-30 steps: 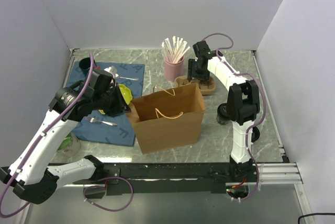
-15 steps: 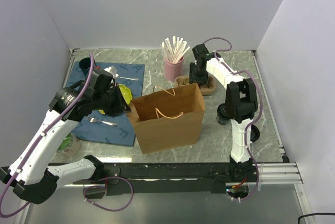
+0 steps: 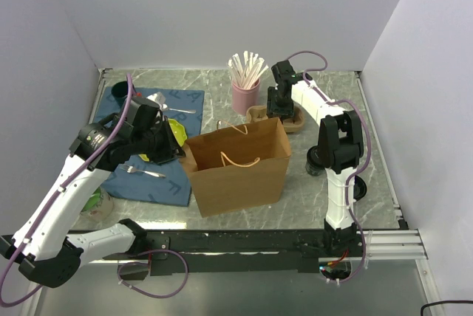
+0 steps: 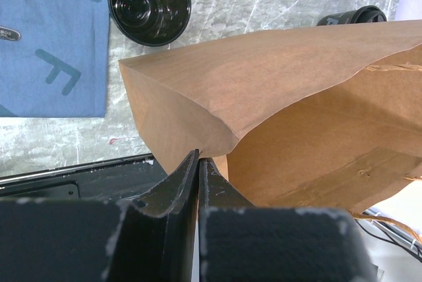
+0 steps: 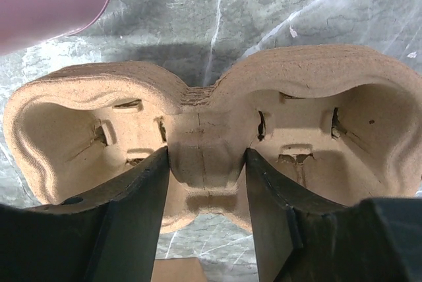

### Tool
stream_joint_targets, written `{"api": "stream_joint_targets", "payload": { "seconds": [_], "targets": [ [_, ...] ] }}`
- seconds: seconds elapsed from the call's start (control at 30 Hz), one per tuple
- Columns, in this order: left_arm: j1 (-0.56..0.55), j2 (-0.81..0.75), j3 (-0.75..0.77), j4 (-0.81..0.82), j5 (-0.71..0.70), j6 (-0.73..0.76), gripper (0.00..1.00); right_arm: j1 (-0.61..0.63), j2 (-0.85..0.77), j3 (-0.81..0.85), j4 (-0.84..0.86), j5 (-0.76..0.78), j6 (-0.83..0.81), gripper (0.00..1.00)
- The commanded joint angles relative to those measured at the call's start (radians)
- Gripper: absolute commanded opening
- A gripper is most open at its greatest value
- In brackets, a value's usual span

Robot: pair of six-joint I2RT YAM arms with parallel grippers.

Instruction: Pack the takeout coffee

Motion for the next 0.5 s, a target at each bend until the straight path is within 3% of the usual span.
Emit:
{"api": "stream_joint_targets", "payload": {
  "seconds": [0.0, 0.27, 0.37, 0.47],
  "targets": [
    [0.001, -0.001, 0.004, 0.013, 0.005, 0.002, 0.09, -0.006, -0.014, 0.063, 0.002, 0.023, -0.01, 0.48],
    [0.001, 0.002, 0.004, 0.023, 0.007, -0.006, 0.09, -0.007, -0.02, 0.069, -0.001, 0.024, -0.018, 0.53],
    [0.001, 0.008, 0.01, 0.027, 0.009, -0.008, 0.09, -0.009, -0.017, 0.069, -0.003, 0.024, -0.027, 0.47],
    [0.001, 0.009, 0.008, 0.033, 0.01, -0.009, 0.09, -0.012, -0.018, 0.064, -0.007, 0.029, -0.032, 0.52]
  ]
}}
